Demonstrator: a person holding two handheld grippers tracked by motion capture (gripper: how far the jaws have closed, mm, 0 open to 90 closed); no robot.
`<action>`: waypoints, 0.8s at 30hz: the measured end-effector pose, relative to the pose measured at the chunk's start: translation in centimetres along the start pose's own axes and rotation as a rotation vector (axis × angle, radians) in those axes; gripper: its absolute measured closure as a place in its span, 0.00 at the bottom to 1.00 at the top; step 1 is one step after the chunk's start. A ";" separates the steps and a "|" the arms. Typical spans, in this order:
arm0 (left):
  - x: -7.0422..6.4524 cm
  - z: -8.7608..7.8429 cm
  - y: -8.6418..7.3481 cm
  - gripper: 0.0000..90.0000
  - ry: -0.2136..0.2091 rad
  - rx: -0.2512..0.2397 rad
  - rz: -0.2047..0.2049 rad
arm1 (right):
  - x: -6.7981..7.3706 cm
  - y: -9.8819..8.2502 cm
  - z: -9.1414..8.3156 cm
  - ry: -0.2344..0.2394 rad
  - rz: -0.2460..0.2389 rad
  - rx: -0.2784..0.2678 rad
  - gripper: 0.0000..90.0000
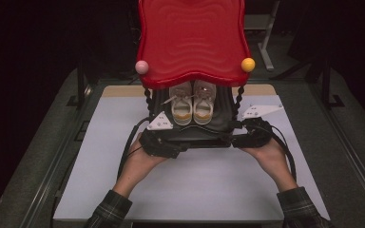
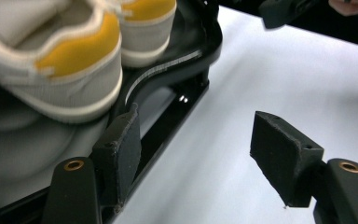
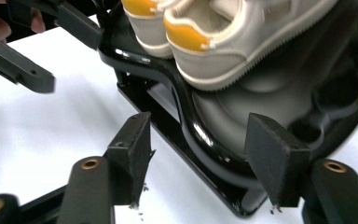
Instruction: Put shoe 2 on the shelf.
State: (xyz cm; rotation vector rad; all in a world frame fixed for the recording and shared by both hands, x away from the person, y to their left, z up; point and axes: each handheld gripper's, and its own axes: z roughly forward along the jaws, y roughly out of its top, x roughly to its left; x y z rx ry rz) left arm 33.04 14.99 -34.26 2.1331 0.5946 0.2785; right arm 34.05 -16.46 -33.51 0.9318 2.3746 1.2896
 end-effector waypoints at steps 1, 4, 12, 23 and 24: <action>0.0 -0.2 -0.3 0.36 -0.001 0.005 0.002 | 0.0 -0.3 -0.2 -0.001 0.003 0.002 0.43; -0.1 -0.8 -1.2 0.35 0.006 0.013 -0.003 | 0.0 -1.0 -0.7 -0.005 0.006 0.010 0.43; -0.1 -2.6 -4.2 0.32 0.046 0.036 -0.010 | -0.3 -3.2 -1.9 -0.015 0.019 0.026 0.40; 0.4 -5.8 -9.6 0.31 0.117 0.060 -0.067 | -0.8 -7.6 -3.9 -0.034 0.054 0.043 0.37; 0.4 -6.0 -10.1 0.30 0.121 0.069 -0.071 | -0.8 -7.9 -4.0 -0.037 0.056 0.044 0.37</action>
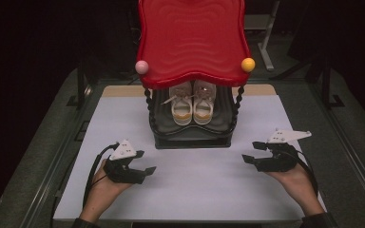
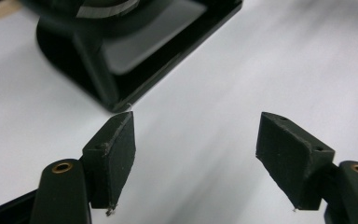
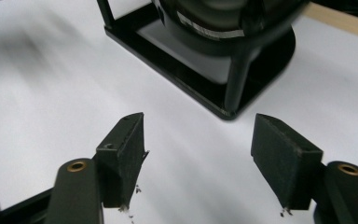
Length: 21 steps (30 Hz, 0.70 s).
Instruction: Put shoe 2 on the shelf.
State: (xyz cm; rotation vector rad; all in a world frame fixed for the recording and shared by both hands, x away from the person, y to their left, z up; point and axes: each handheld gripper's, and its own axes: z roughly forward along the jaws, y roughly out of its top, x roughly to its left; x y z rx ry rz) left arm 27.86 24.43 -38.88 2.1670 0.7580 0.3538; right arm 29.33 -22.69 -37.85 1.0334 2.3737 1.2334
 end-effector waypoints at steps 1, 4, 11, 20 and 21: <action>0.1 -0.1 -0.5 0.29 0.008 0.004 -0.006 | 0.0 -0.4 -0.1 -0.004 0.005 0.004 0.36; 0.5 -0.5 -1.9 0.26 0.029 0.037 -0.016 | -0.1 -1.5 -0.4 -0.018 0.022 0.012 0.32; 0.8 -0.7 -4.5 0.19 0.024 0.093 -0.037 | -0.2 -3.7 -0.8 -0.060 0.052 0.039 0.20; 1.3 -1.1 -6.8 0.15 0.051 0.123 -0.027 | -0.6 -6.7 -1.1 -0.137 0.104 0.056 0.03; 1.3 -1.1 -7.0 0.15 0.053 0.121 -0.027 | -0.7 -7.1 -1.2 -0.150 0.110 0.061 0.03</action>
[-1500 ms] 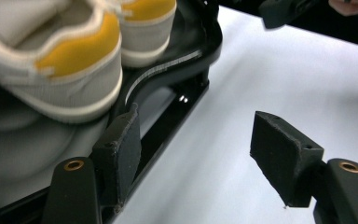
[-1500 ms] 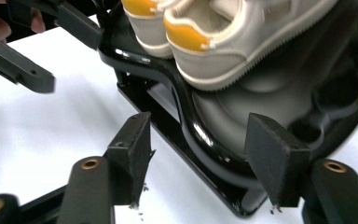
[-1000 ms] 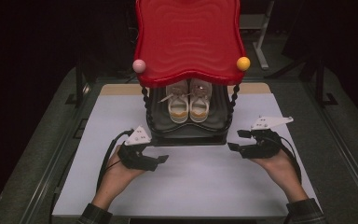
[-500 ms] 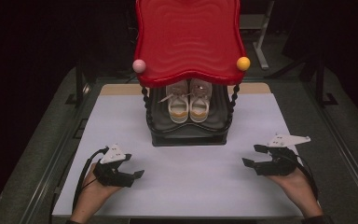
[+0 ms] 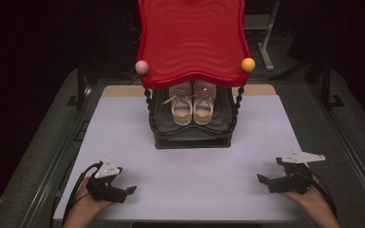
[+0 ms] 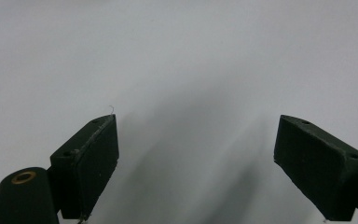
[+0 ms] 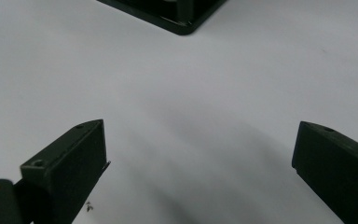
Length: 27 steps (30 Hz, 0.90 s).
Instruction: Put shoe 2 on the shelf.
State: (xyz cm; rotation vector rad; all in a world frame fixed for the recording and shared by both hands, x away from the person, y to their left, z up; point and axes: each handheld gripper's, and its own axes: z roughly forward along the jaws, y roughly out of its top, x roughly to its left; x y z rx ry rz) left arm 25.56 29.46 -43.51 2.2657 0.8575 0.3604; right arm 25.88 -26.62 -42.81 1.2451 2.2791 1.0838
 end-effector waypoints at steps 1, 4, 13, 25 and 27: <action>0.1 0.0 -0.2 0.15 0.002 -0.001 -0.004 | -0.1 -0.3 0.0 -0.010 0.008 0.002 0.03; 0.3 0.1 -0.8 0.15 0.011 0.010 -0.013 | -0.5 -1.0 0.0 -0.027 0.017 0.018 0.02; 0.6 0.2 -2.1 0.15 0.003 -0.047 -0.015 | -1.0 -2.2 1.1 -0.059 0.006 0.084 0.01; 0.6 0.2 -2.2 0.15 0.005 -0.051 -0.015 | -1.0 -2.7 1.5 -0.074 -0.010 0.092 0.00; 0.6 0.2 -2.2 0.15 0.006 -0.051 -0.014 | -0.9 -2.7 1.5 -0.074 -0.010 0.092 0.00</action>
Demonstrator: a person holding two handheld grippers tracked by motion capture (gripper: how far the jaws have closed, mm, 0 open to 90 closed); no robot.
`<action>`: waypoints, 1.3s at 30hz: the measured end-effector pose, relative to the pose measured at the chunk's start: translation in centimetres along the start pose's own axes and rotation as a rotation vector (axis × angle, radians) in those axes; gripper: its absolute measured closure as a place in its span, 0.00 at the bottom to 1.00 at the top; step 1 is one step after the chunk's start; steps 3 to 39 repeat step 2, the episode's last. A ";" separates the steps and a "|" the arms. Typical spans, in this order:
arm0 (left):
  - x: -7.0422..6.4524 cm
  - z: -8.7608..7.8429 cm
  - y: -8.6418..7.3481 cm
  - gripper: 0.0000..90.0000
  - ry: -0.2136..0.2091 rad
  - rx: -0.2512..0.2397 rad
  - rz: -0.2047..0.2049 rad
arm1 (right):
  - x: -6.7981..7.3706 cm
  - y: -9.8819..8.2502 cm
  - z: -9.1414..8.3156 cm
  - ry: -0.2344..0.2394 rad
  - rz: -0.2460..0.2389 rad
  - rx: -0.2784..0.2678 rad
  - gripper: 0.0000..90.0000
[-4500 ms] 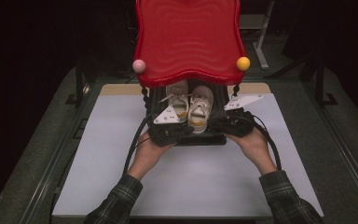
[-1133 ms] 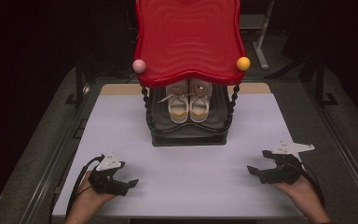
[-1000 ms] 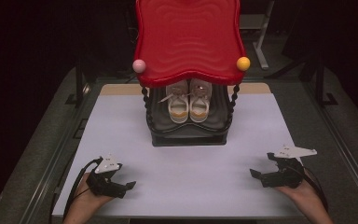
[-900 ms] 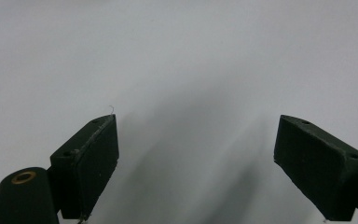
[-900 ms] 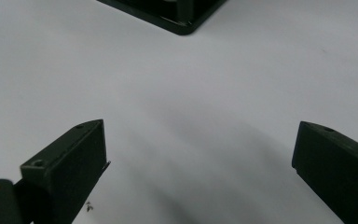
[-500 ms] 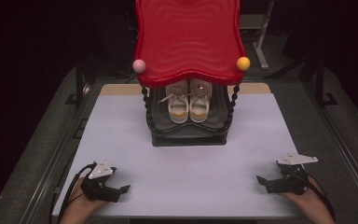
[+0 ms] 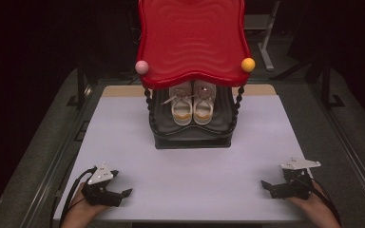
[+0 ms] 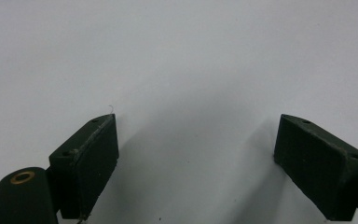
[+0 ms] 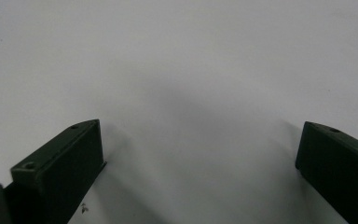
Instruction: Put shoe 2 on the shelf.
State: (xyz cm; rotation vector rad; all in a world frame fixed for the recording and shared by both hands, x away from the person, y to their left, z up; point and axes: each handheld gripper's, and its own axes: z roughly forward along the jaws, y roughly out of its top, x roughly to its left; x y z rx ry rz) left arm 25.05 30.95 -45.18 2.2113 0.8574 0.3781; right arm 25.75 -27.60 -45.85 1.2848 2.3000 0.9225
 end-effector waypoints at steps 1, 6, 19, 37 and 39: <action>0.0 0.0 0.0 0.15 0.001 0.000 0.001 | 0.0 0.0 0.0 0.000 0.000 0.000 0.00; 0.0 0.0 0.0 0.15 0.000 0.000 0.000 | 0.0 0.0 0.0 0.000 0.000 -0.001 0.00; 0.0 0.0 0.0 0.15 0.000 0.000 0.000 | 0.0 0.0 0.0 0.000 0.000 -0.001 0.00; 0.0 0.0 0.0 0.15 0.000 0.000 0.000 | 0.0 0.0 0.0 0.000 0.000 -0.001 0.00; 0.0 0.0 0.0 0.15 0.000 0.000 0.000 | 0.0 0.0 0.0 0.000 0.000 -0.001 0.00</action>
